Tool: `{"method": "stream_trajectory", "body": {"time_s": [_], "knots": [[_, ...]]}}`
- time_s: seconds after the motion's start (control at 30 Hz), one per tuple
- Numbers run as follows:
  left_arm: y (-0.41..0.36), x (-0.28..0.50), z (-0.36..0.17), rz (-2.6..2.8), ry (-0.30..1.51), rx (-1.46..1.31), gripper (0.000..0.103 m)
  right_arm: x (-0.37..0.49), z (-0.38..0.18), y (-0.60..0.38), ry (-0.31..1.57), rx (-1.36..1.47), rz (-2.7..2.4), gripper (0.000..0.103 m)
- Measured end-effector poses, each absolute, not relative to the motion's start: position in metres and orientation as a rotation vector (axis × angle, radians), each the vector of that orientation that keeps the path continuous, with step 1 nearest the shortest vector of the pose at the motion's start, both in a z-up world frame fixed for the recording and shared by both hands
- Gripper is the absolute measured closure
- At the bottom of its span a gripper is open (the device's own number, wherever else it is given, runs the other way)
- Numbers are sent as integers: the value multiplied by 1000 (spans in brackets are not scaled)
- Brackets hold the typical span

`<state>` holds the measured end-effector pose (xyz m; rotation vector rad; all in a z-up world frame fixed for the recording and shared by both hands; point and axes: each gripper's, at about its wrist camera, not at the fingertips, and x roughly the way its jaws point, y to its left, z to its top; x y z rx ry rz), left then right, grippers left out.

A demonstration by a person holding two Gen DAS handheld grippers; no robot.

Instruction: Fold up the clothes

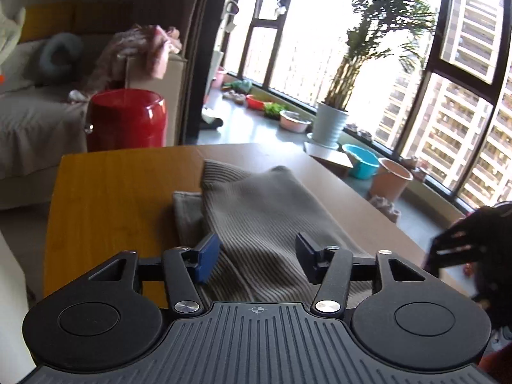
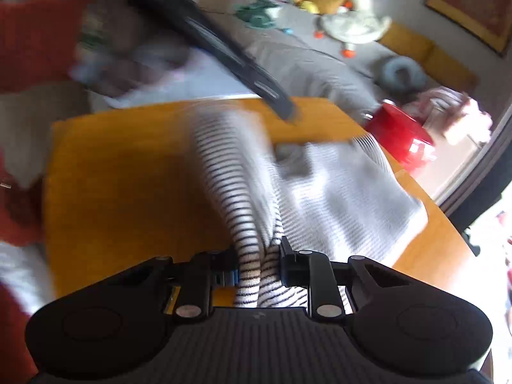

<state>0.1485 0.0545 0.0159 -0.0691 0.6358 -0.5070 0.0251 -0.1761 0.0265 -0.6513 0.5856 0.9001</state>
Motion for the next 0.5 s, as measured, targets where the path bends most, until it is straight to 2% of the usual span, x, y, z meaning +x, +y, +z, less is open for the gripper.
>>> {"method": "stream_trajectory", "body": {"time_s": [0.17, 0.27, 0.43, 0.5], "knots": [[46, 191, -15, -599, 726, -98, 58, 35, 94, -185, 570, -586, 928, 83], [45, 200, -29, -650, 764, -89, 58, 81, 115, -191, 591, -480, 925, 83], [56, 207, -43, -666, 787, -132, 58, 198, 71, -189, 768, -288, 950, 82], [65, 209, -45, -653, 801, -185, 65, 235, 41, -189, 841, -221, 904, 81]]}}
